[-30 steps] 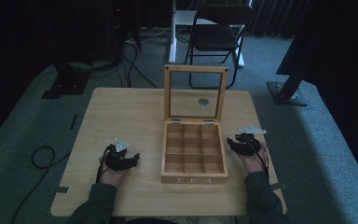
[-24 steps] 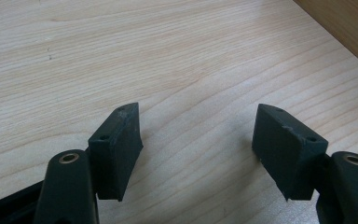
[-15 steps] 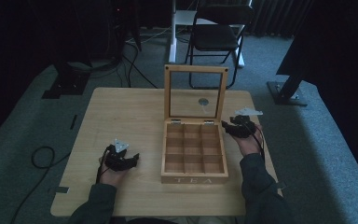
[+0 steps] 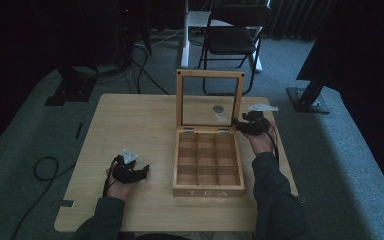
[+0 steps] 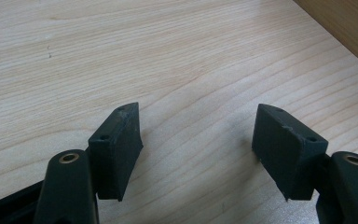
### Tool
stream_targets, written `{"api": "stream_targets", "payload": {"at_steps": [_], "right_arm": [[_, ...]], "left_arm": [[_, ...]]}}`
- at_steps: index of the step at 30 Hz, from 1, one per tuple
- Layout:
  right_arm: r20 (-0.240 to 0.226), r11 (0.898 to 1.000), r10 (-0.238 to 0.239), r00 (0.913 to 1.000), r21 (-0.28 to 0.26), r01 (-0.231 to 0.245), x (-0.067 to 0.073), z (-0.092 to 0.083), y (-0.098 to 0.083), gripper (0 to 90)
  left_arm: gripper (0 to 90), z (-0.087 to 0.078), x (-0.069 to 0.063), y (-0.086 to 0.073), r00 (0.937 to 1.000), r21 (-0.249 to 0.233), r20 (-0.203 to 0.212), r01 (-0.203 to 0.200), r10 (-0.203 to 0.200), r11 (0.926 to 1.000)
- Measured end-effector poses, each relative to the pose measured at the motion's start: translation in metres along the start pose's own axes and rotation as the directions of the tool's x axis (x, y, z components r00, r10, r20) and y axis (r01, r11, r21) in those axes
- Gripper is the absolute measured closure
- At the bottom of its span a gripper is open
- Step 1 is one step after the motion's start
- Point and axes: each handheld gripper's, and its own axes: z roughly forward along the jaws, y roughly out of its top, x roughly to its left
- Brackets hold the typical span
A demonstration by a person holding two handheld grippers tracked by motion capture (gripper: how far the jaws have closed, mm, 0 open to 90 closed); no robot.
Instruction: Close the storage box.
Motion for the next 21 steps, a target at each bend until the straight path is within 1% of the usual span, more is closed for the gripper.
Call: {"api": "stream_targets", "payload": {"at_steps": [5, 6, 10, 11, 15, 19, 21], "right_arm": [[0.011, 1.000, 0.002, 0.9999, -0.008, -0.002, -0.002, 0.005, 0.010, 43.6], [0.008, 1.000, -0.002, 1.0000, -0.015, 0.002, -0.003, 0.006, 0.012, 44.6], [-0.004, 1.000, 0.005, 1.0000, -0.029, -0.005, -0.007, 0.010, 0.016, 43.3], [-0.012, 1.000, 0.008, 0.9999, -0.030, -0.008, -0.007, 0.011, 0.017, 43.0], [0.002, 1.000, 0.000, 1.0000, -0.023, 0.000, -0.011, 0.014, 0.025, 44.1], [0.000, 1.000, -0.006, 1.0000, -0.024, 0.006, -0.013, 0.014, 0.031, 44.5], [-0.011, 1.000, -0.010, 0.9999, -0.025, 0.010, -0.014, 0.015, 0.035, 44.7]], "left_arm": [[33.0, 0.000, 0.000, 0.000, 1.0000, 0.000, 0.000, 0.000, 0.000, 1.0000], [33.0, 0.000, 0.000, 0.000, 1.0000, 0.000, 0.000, 0.000, 0.000, 1.0000], [33.0, 0.000, 0.000, 0.000, 1.0000, 0.000, 0.000, 0.000, 0.000, 1.0000], [33.0, 0.000, 0.000, 0.000, 1.0000, 0.000, 0.000, 0.000, 0.000, 1.0000], [33.0, -0.001, 0.000, -0.001, 1.0000, 0.001, 0.001, -0.001, 0.001, 1.0000], [33.0, -0.001, 0.000, -0.001, 1.0000, 0.001, 0.001, -0.001, 0.001, 1.0000], [33.0, -0.001, 0.000, -0.001, 1.0000, 0.000, 0.002, -0.002, 0.002, 1.0000]]}}
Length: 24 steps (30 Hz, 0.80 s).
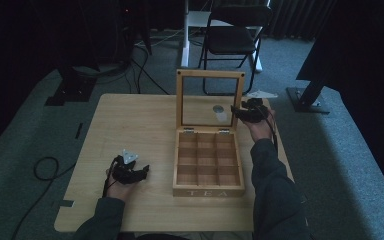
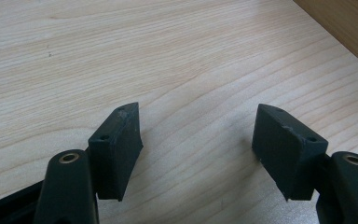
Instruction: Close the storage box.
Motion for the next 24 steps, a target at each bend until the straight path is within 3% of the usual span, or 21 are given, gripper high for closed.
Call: {"api": "stream_targets", "payload": {"at_steps": [8, 10, 24], "right_arm": [[-0.042, 0.999, -0.035, 0.9985, -0.004, 0.034, 0.003, 0.006, 0.004, 46.5], [-0.053, 1.000, -0.021, 0.9984, -0.014, 0.020, 0.002, 0.005, 0.003, 47.4], [-0.070, 0.994, -0.067, 0.9953, -0.095, 0.060, 0.009, -0.023, -0.010, 54.4]], "left_arm": [[33.0, 0.000, 0.000, -0.001, 1.0000, -0.001, 0.002, 0.000, 0.000, 1.0000], [33.0, 0.000, 0.000, -0.001, 1.0000, -0.001, 0.002, -0.001, 0.001, 1.0000], [33.0, 0.000, 0.000, -0.001, 1.0000, 0.000, 0.002, -0.001, 0.001, 1.0000]]}}
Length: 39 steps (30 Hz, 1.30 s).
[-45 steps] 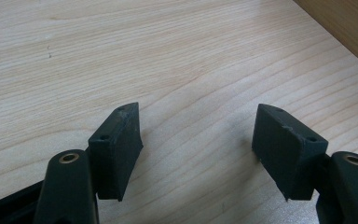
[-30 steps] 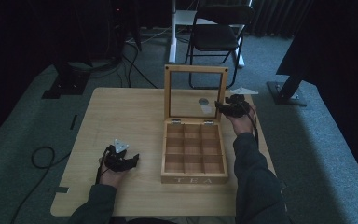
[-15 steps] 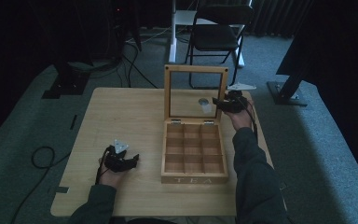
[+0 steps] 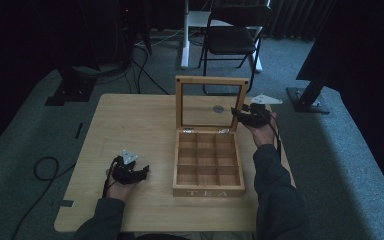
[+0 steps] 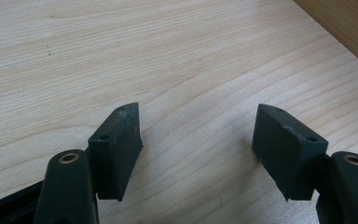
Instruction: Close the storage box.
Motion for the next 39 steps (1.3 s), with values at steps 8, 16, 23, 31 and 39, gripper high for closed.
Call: {"api": "stream_targets", "payload": {"at_steps": [8, 16, 23, 31, 39], "right_arm": [[-0.002, 0.999, -0.029, 0.9996, -0.031, 0.029, 0.011, -0.016, -0.008, 54.3], [0.030, 0.994, -0.111, 0.9934, -0.021, 0.112, 0.025, -0.031, -0.014, 56.4], [0.035, 0.991, -0.130, 0.9909, -0.029, 0.131, 0.030, -0.037, -0.018, 56.1], [0.032, 0.992, -0.115, 0.9928, -0.041, 0.116, 0.032, -0.041, -0.020, 55.4], [0.023, 0.994, -0.100, 0.9948, -0.052, 0.101, 0.033, -0.045, -0.023, 54.5]], "left_arm": [[32.9, 0.000, 0.000, 0.000, 1.0000, 0.000, 0.000, -0.001, 0.001, 1.0000], [33.0, 0.000, 0.000, 0.001, 1.0000, 0.002, -0.002, -0.001, 0.001, 1.0000], [40.5, -0.004, -0.003, 0.015, 0.9994, 0.006, 0.032, -0.008, 0.008, 0.9999], [46.2, -0.021, -0.012, 0.055, 0.9960, -0.070, 0.087, -0.015, 0.021, 0.9974], [54.4, -0.036, -0.034, 0.101, 0.9900, -0.164, 0.113, -0.065, 0.084, 0.9843]]}}
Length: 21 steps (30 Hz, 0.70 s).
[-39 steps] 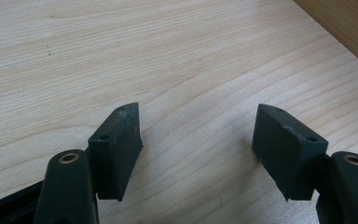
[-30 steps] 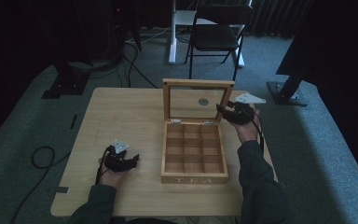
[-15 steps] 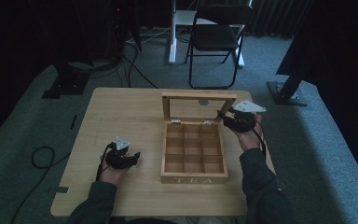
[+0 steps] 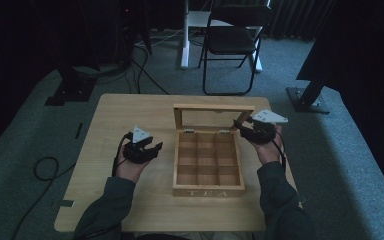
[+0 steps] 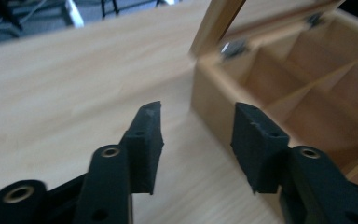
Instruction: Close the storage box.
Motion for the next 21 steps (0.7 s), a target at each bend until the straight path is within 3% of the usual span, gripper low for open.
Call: {"api": "stream_targets", "payload": {"at_steps": [4, 8, 21], "right_arm": [[0.001, 1.000, 0.005, 1.0000, -0.004, -0.005, 0.001, -0.001, -0.001, 53.8], [0.002, 1.000, 0.003, 1.0000, 0.000, -0.003, 0.002, -0.002, -0.002, 53.6], [-0.017, 1.000, -0.004, 0.9998, 0.004, 0.004, 0.006, -0.008, -0.007, 51.6]], "left_arm": [[60.9, 0.005, -0.011, 0.023, 0.9985, -0.012, 0.008, -0.053, 0.054, 0.9985], [66.4, 0.007, -0.017, 0.037, 0.9974, -0.025, 0.026, -0.067, 0.067, 0.9975], [75.5, 0.000, -0.028, 0.052, 0.9963, -0.101, 0.033, -0.076, 0.079, 0.9920]]}}
